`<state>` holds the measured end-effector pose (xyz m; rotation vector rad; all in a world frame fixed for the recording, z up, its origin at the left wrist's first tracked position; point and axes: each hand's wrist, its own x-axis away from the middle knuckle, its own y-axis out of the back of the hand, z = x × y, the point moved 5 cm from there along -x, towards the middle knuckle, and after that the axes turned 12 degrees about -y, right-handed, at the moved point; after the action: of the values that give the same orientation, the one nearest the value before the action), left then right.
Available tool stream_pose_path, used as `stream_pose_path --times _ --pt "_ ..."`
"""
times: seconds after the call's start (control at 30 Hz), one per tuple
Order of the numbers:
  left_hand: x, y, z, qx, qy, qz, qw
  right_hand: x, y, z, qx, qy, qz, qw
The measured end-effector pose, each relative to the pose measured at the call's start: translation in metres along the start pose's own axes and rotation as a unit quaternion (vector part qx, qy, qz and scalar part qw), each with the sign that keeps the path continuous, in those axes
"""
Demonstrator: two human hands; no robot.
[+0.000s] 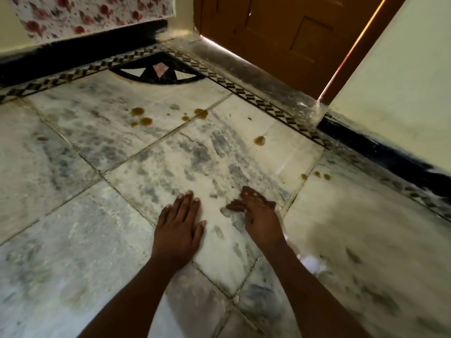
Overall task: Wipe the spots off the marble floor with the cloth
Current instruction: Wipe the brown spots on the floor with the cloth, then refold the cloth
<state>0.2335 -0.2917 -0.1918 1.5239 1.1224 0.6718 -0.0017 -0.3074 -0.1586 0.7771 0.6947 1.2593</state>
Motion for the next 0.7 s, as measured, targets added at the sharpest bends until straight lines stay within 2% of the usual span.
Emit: stream_pose_path --times 0.1,0.17,0.27,0.37,0.47,0.57,0.7 --pt "0.000 0.002 -0.008 0.035 0.026 -0.001 0.999 0.037 0.019 0.000 -0.060 0.018 -0.003 0.998" --pt "0.002 0.005 -0.019 0.088 0.065 -0.012 0.994 0.059 0.029 -0.003 -0.130 -0.041 0.029 0.990" --pt "0.012 0.012 -0.044 0.174 0.093 -0.054 0.979 0.080 0.038 -0.011 -0.295 -0.164 0.062 0.939" --pt "0.025 0.021 -0.079 0.271 0.066 -0.101 0.955 0.088 0.049 -0.012 -0.421 -0.252 0.016 0.871" --pt "0.031 0.039 -0.104 0.373 0.038 -0.142 0.916 0.089 0.056 -0.007 -0.536 -0.294 0.014 0.791" --pt "0.034 0.057 -0.118 0.405 -0.013 -0.154 0.901 0.087 0.068 -0.001 -0.582 -0.310 0.024 0.752" --pt "0.037 0.073 -0.134 0.398 -0.081 -0.127 0.905 0.088 0.079 0.000 -0.604 -0.325 0.031 0.727"
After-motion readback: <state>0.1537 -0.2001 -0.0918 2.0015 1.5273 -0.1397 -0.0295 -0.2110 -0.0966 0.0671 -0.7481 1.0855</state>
